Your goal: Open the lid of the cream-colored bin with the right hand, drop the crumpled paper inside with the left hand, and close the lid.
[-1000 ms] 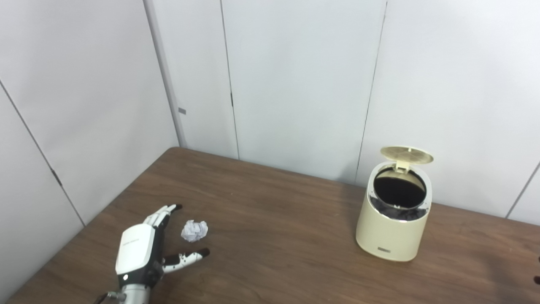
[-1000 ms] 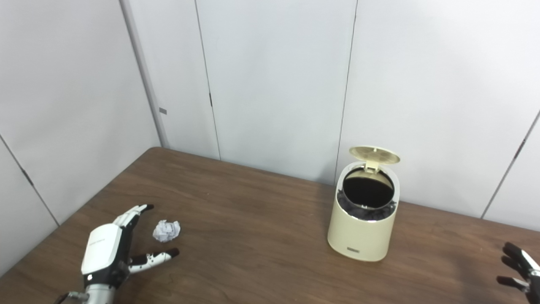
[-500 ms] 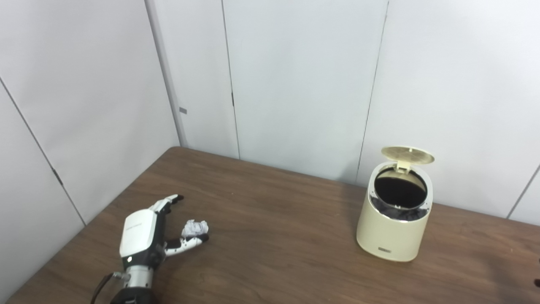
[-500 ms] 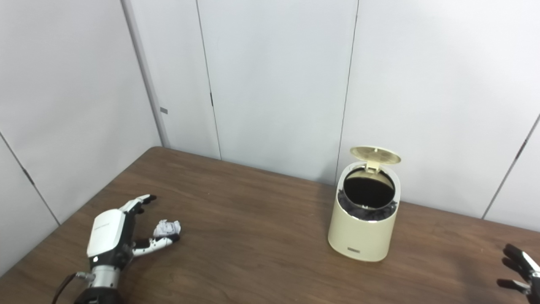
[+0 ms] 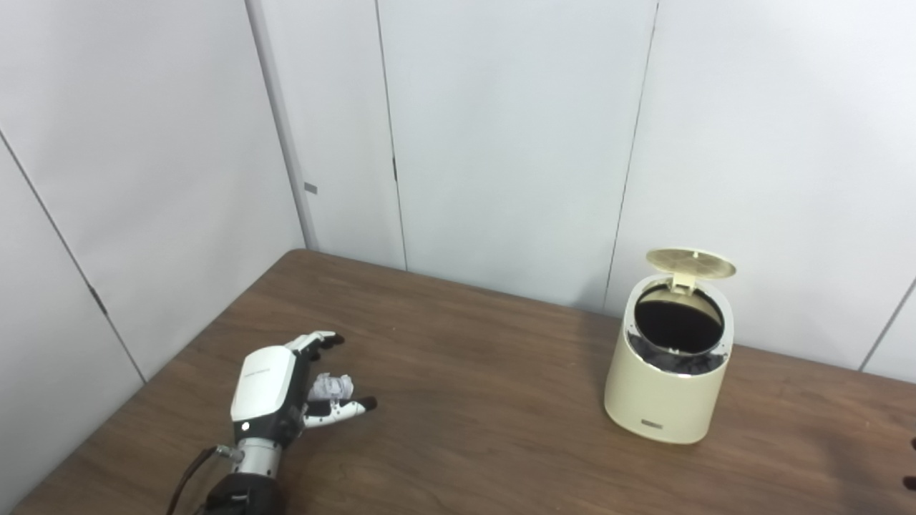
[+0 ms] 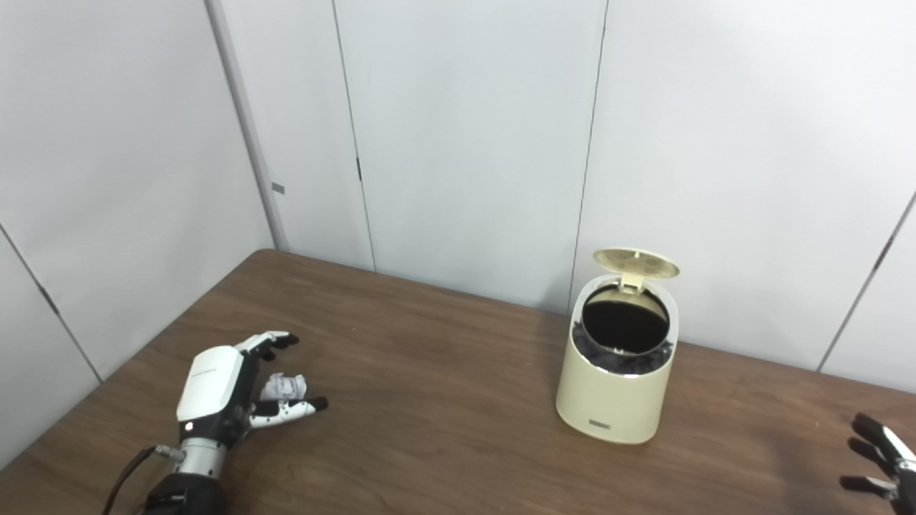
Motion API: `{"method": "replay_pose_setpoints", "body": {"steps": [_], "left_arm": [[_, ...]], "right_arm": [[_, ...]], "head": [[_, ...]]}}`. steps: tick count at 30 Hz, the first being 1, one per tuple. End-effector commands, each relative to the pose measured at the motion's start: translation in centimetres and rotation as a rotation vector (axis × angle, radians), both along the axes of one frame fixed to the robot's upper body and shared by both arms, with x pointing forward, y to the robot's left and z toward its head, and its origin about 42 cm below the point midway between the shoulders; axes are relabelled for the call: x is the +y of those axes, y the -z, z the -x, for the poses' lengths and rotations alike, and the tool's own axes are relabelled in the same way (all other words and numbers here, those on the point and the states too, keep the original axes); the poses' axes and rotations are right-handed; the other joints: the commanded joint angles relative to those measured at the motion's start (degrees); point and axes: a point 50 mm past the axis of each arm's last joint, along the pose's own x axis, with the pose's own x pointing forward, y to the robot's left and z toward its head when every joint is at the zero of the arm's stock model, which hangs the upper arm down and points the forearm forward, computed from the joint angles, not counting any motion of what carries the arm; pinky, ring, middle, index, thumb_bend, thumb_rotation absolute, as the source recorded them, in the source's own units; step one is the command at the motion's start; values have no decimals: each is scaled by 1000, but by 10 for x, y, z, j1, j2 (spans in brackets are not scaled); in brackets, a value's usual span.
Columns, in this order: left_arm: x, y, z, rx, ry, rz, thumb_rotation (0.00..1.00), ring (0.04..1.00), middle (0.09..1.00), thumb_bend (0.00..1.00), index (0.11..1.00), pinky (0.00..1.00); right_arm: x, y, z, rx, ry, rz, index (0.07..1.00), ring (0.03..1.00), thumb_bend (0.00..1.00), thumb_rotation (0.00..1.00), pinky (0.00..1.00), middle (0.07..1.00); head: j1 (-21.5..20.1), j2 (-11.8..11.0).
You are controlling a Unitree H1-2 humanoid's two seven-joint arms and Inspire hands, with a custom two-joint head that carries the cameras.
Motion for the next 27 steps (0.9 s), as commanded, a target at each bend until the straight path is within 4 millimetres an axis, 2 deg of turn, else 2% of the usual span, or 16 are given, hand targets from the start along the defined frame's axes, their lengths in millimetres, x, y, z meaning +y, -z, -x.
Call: {"method": "replay_pose_setpoints", "body": {"steps": [1, 8, 11, 15, 21, 27], "left_arm": [[-10, 8, 6, 5, 20, 0, 435, 665, 716, 1000, 707, 553], [-10, 19, 14, 23, 46, -69, 383, 628, 678, 1000, 683, 537], [-13, 20, 18, 39, 68, -120, 298, 595, 646, 1000, 654, 511], [-5, 27, 23, 81, 83, -164, 258, 610, 653, 1000, 662, 539], [-1, 23, 31, 141, 45, -208, 216, 647, 672, 1000, 677, 570], [13, 17, 38, 166, 15, -258, 306, 668, 669, 1000, 675, 614]], "right_arm": [[-11, 3, 10, 0, 12, 38, 859, 817, 945, 966, 619, 859], [-12, 2, 12, 2, 12, 31, 858, 824, 923, 944, 635, 862], [-12, 1, 13, 11, 18, 35, 860, 822, 940, 964, 622, 863], [-13, -1, 14, 16, 10, 20, 848, 810, 952, 947, 606, 850], [-16, 0, 13, 14, 18, 50, 859, 821, 935, 973, 631, 859], [-16, 0, 12, 18, 10, 26, 840, 804, 934, 950, 595, 850]], "head": [[0, 0], [0, 5], [0, 6], [2, 8], [4, 7], [6, 7]]}}
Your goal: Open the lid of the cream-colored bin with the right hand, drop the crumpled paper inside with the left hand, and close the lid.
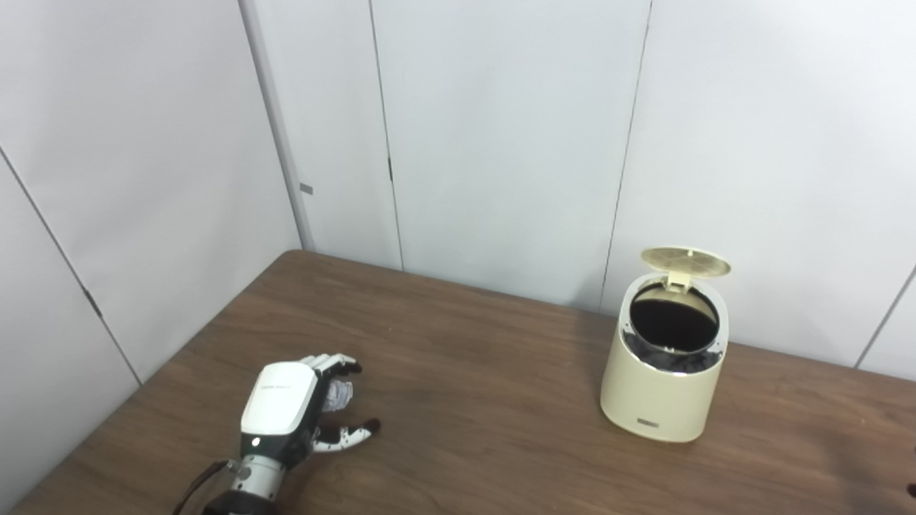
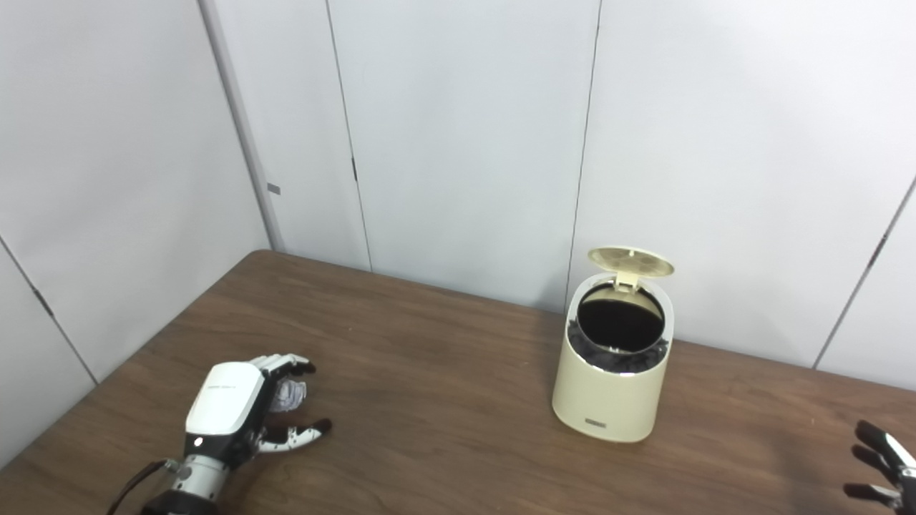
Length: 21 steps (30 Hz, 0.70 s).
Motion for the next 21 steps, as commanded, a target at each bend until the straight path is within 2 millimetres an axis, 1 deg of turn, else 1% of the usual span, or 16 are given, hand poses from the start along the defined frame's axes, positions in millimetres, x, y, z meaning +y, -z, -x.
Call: {"method": "replay_pose_setpoints", "body": {"steps": [1, 6, 10, 12, 14, 18, 21], "left_arm": [[14, 6, 15, 49, -40, -43, 320, 673, 670, 1000, 675, 620], [25, 3, 19, 65, -51, -105, 351, 715, 683, 1000, 678, 656], [36, -5, 22, 94, -98, -185, 367, 716, 690, 1000, 683, 659], [41, -9, 22, 103, -118, -204, 355, 713, 693, 1000, 688, 655], [47, -11, 21, 109, -133, -221, 365, 710, 695, 1000, 689, 650], [52, -13, 18, 131, -152, -236, 395, 712, 700, 1000, 691, 653], [51, -11, 15, 157, -164, -228, 400, 704, 696, 1000, 688, 642]], "right_arm": [[-13, 0, 6, -1, 11, 11, 839, 803, 937, 945, 592, 850], [-13, 0, 7, 8, 9, 7, 841, 809, 941, 939, 597, 853], [-12, 0, 7, 4, 7, 14, 844, 812, 941, 947, 605, 855], [-12, 0, 7, 6, 4, 8, 845, 815, 935, 940, 613, 853], [-12, 0, 7, 14, -3, -3, 848, 823, 933, 930, 621, 855], [-11, 0, 8, 19, -7, -16, 851, 830, 924, 918, 634, 859], [-9, -1, 8, 19, -8, -18, 851, 826, 930, 926, 631, 859]], "head": [[0, 0], [0, 2], [1, 2], [1, 1], [0, 1], [-2, 0], [-4, 1]]}}
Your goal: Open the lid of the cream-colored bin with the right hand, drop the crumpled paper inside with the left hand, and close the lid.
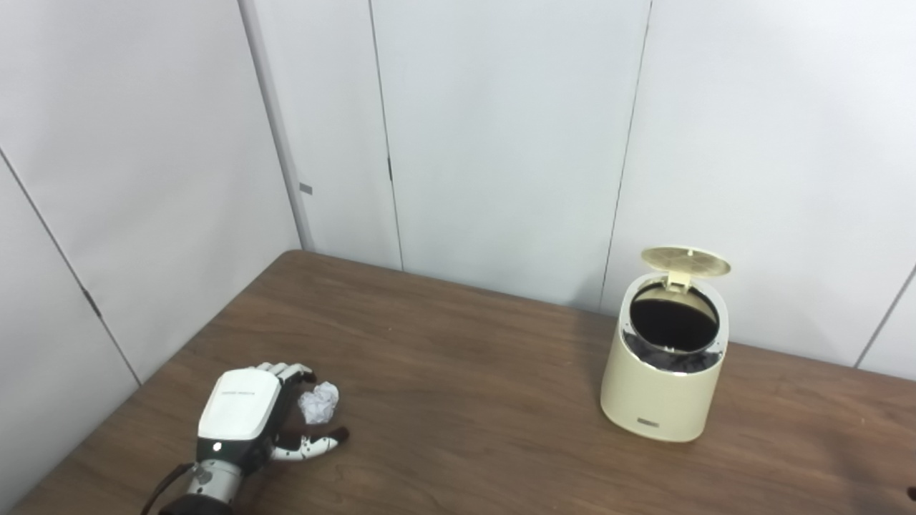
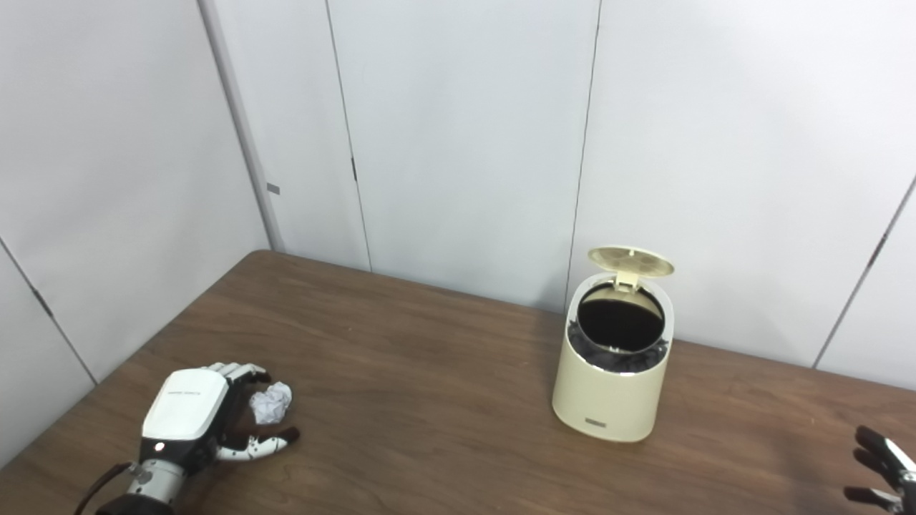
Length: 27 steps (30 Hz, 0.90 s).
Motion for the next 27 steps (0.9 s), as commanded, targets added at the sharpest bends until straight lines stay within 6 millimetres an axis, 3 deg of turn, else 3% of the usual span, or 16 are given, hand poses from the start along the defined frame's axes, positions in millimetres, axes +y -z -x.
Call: {"method": "replay_pose_setpoints", "body": {"steps": [1, 4, 9, 11, 12, 13, 15, 20, 27], "left_arm": [[14, -3, 0, 53, -52, -51, 402, 690, 695, 1000, 691, 627], [14, 3, -1, 55, -55, -28, 383, 613, 646, 1000, 656, 545], [12, 14, 0, -37, -2, 65, 214, 393, 434, 1000, 474, 380], [8, 17, 0, -53, 9, 87, 158, 347, 392, 978, 434, 339], [6, 19, -1, -60, 16, 96, 106, 335, 378, 711, 460, 327], [3, 20, -1, -66, 22, 102, 87, 324, 365, 620, 468, 316], [0, 21, -2, -76, 34, 110, 72, 307, 349, 546, 474, 297], [-14, 25, -7, -123, 81, 168, 67, 267, 319, 527, 474, 248], [-32, 28, -15, -113, 107, 223, 67, 312, 353, 525, 478, 306]], "right_arm": [[-6, -3, 7, -11, 6, -3, 847, 825, 930, 922, 630, 857], [-5, -3, 7, -10, 2, -17, 840, 825, 938, 902, 626, 854], [-4, -3, 8, -10, -1, -26, 844, 830, 921, 898, 653, 852], [-4, -3, 8, -8, 0, -27, 845, 830, 928, 896, 645, 852], [-4, -3, 8, -10, 1, -25, 844, 827, 926, 897, 640, 851], [-4, -3, 8, -12, 1, -25, 844, 827, 922, 898, 639, 851], [-3, -3, 8, -12, 1, -28, 843, 825, 923, 896, 639, 849], [-1, -4, 9, -1, 12, -14, 853, 829, 929, 912, 642, 854], [3, -6, 10, -12, 11, -18, 859, 834, 889, 904, 653, 860]], "head": [[-1, 0], [-3, 0], [-5, 1], [-6, 1], [-6, 2], [-6, 2], [-7, 2], [-9, 1], [-11, 2]]}}
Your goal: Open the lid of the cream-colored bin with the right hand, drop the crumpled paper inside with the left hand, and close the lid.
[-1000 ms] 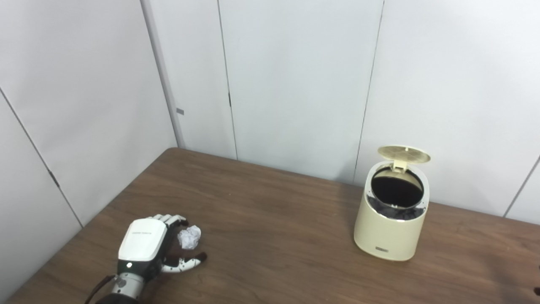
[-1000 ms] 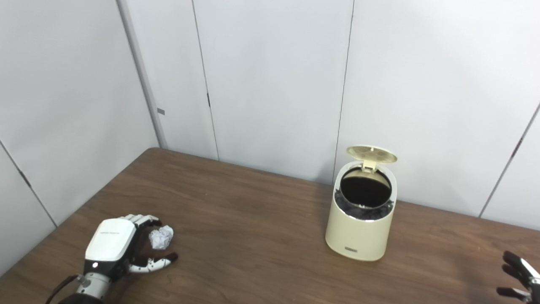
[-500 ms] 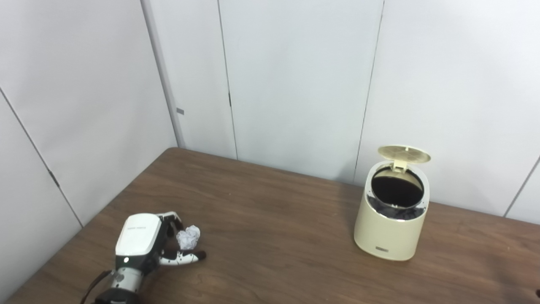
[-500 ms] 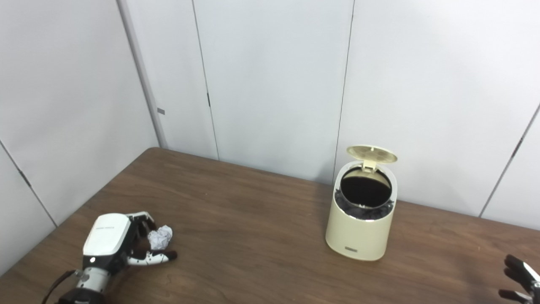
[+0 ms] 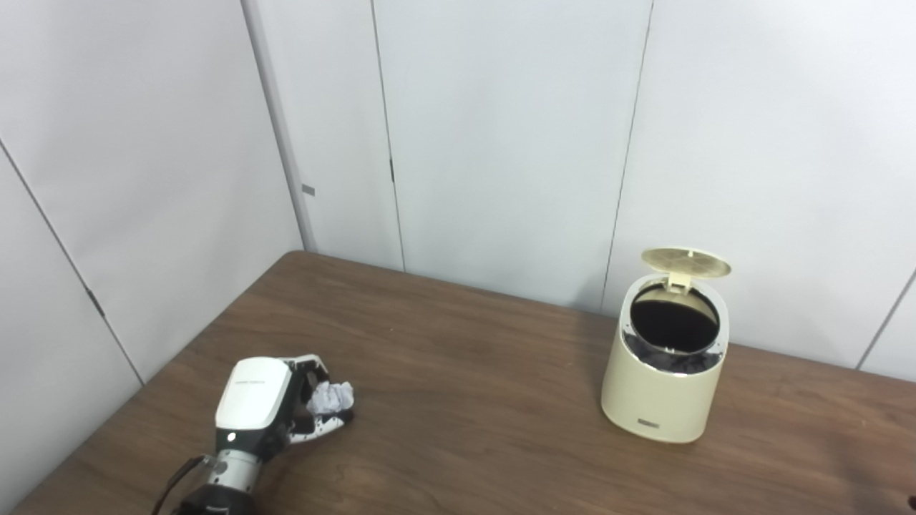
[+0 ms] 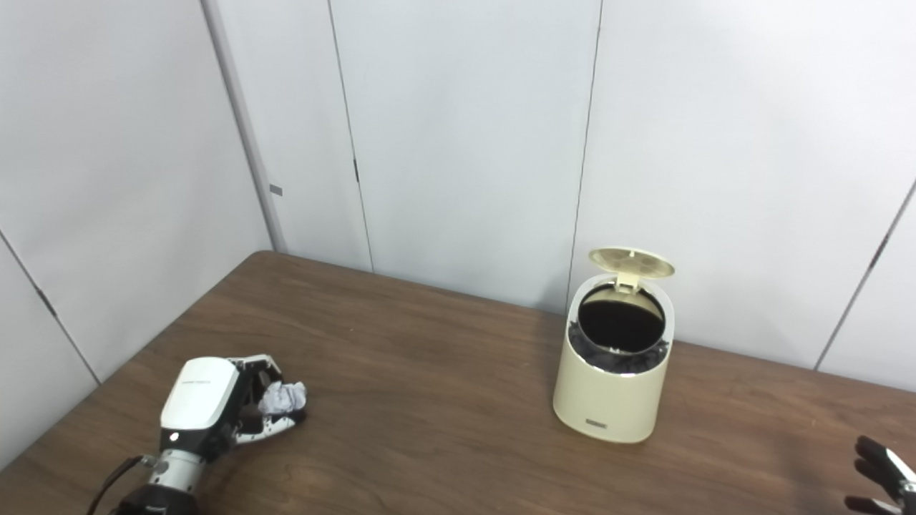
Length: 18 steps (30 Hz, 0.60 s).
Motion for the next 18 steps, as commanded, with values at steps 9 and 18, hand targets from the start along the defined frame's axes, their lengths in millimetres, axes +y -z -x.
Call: {"method": "replay_pose_setpoints", "body": {"steps": [9, 18], "left_arm": [[-19, 25, 6, 61, 17, 64, 66, 324, 368, 525, 479, 314], [-25, 27, 9, -26, 100, 135, 31, 156, 205, 512, 469, 119]], "right_arm": [[7, -12, 2, -30, 3, -10, 874, 854, 843, 897, 685, 875], [15, -17, 2, -33, 10, 26, 884, 860, 717, 884, 721, 882]], "head": [[-6, 1], [-28, -5]]}}
